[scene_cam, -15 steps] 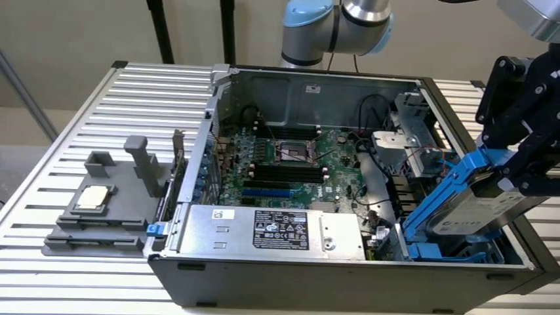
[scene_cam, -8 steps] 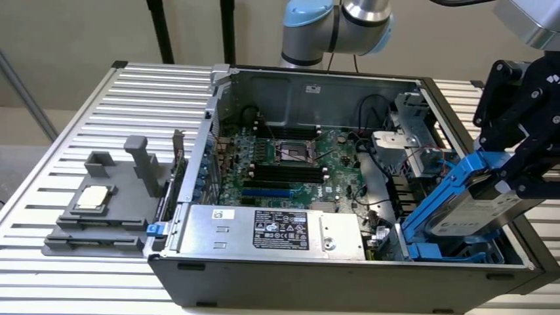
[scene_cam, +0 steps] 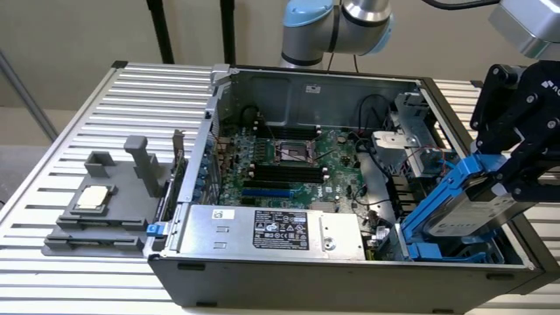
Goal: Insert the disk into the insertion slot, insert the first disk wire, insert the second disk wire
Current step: 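Insert the disk into the insertion slot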
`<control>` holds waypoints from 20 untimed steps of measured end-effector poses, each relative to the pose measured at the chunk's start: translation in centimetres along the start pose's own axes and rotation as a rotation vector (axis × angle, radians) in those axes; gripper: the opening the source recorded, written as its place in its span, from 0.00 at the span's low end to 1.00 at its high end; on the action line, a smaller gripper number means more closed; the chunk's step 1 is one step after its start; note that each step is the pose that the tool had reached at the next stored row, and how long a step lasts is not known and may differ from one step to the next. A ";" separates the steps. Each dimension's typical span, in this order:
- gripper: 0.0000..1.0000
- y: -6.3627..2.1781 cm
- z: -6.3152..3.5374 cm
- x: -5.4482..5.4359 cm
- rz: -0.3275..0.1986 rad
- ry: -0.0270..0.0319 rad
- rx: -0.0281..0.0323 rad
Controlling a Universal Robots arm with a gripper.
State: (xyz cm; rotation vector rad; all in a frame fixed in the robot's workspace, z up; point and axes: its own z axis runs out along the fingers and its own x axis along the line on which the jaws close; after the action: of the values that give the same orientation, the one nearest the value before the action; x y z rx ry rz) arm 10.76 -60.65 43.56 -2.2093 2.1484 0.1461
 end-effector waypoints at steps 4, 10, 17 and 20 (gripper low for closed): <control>0.32 0.00 0.28 0.0 -0.004 -0.0024 -0.0004; 0.32 -0.02 0.55 0.1 -0.010 -0.0028 -0.0009; 0.32 -0.03 0.67 -0.3 -0.015 -0.0024 -0.0016; 0.32 -0.03 0.72 -0.6 -0.018 -0.0024 -0.0019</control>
State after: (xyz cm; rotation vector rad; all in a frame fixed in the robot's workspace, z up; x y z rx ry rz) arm 10.76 -60.01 42.91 -2.2277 2.1273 0.1499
